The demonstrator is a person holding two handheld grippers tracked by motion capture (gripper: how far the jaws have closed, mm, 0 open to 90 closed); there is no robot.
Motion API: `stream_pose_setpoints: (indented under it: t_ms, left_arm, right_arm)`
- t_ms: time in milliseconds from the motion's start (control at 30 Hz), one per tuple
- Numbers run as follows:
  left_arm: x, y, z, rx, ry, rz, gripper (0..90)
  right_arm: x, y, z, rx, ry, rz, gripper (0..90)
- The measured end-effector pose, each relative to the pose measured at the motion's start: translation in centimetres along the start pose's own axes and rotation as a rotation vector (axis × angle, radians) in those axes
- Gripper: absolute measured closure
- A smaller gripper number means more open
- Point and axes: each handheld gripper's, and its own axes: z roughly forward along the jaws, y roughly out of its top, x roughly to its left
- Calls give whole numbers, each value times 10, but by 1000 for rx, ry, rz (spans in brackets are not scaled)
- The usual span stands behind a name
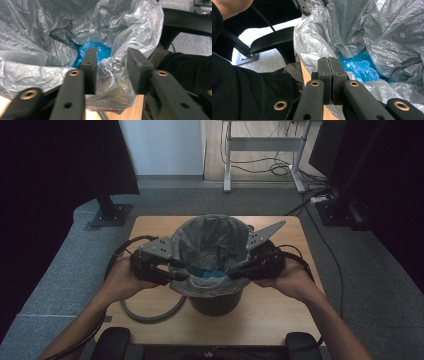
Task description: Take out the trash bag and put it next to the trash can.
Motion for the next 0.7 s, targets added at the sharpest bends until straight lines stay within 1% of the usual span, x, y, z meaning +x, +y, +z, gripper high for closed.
stream_pose_setpoints:
  t_ms: [100,133,200,233,367,467,700]
  left_arm:
    - [0,0,-3,-19,-14,-4,735]
    - [0,0,-4,-23,-14,-1,790]
    - [-1,0,-5,-22,4,9,847]
    - [-1,1,-5,-23,5,9,862]
    - [3,1,-7,-47,-16,-8,879]
    - [6,1,-7,-82,-35,-22,880]
    - [12,1,-16,-141,-33,-67,886]
  right_arm:
    - [0,0,0,-2,-6,-1,883]
    - [0,0,-1,-4,-10,-1,884]
    - [0,1,-2,-11,-15,-3,887]
    - [-1,1,-3,-15,-18,-3,887]
    - [0,3,-6,-30,-28,-8,890]
    - [0,6,-7,-28,-40,-15,890]
    - [-2,12,-13,-55,-66,-15,891]
